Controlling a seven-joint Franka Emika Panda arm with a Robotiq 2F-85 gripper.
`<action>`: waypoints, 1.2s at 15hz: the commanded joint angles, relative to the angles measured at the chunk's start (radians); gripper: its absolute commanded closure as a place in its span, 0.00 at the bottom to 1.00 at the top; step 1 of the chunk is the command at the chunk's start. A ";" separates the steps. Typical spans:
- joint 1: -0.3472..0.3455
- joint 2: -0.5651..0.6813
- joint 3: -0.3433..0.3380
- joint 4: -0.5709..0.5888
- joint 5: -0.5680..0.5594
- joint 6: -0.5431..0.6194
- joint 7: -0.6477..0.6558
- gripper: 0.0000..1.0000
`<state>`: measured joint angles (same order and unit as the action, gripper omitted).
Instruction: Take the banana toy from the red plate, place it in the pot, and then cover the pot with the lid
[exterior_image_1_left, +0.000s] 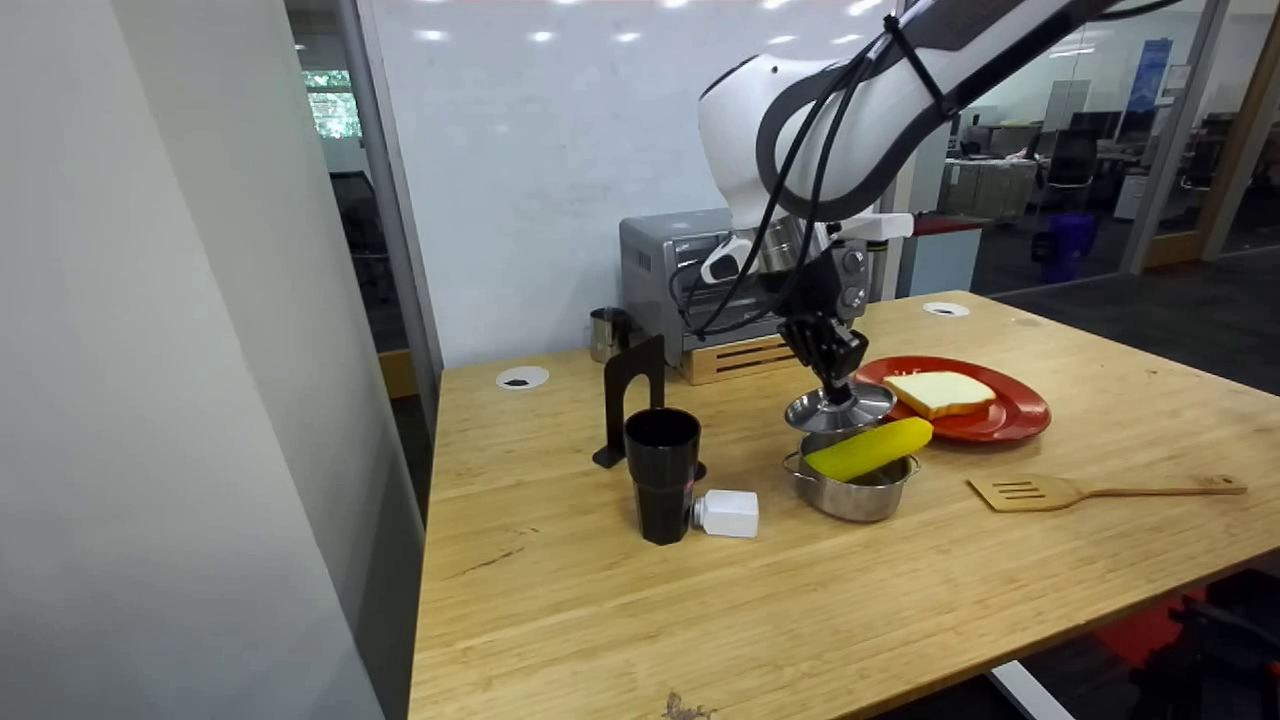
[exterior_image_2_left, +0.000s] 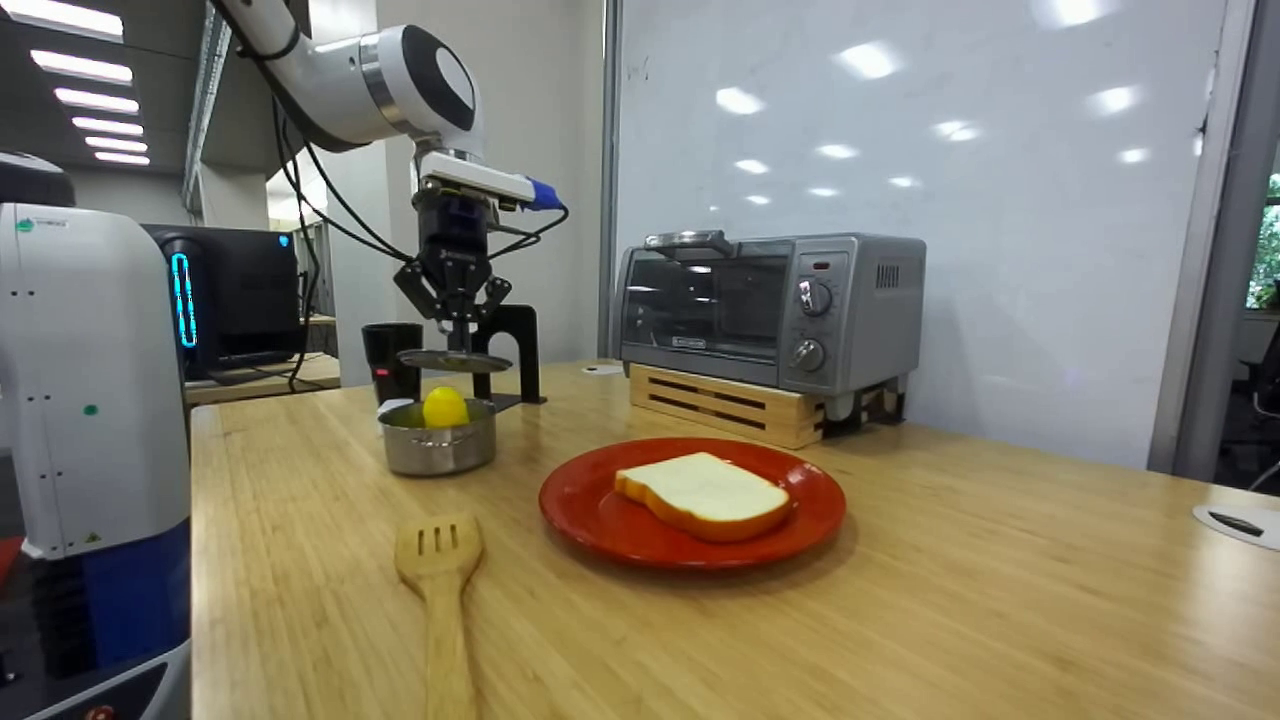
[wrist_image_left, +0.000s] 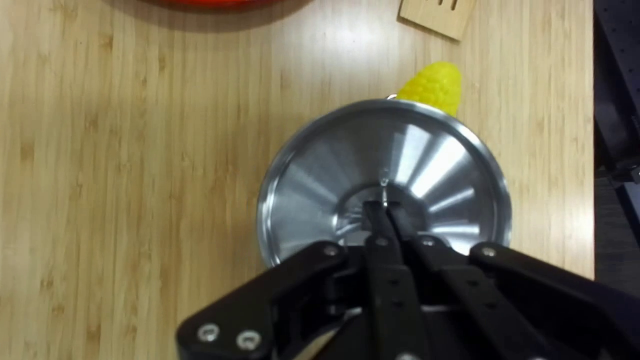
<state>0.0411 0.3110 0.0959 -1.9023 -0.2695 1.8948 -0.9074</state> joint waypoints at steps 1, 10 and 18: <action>0.001 0.024 0.011 0.030 0.011 -0.058 -0.026 0.99; 0.004 0.042 0.006 -0.008 -0.022 -0.044 -0.012 0.99; 0.013 0.058 0.003 -0.047 -0.151 0.007 -0.007 0.99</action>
<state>0.0509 0.3644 0.1016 -1.9259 -0.3810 1.8603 -0.9075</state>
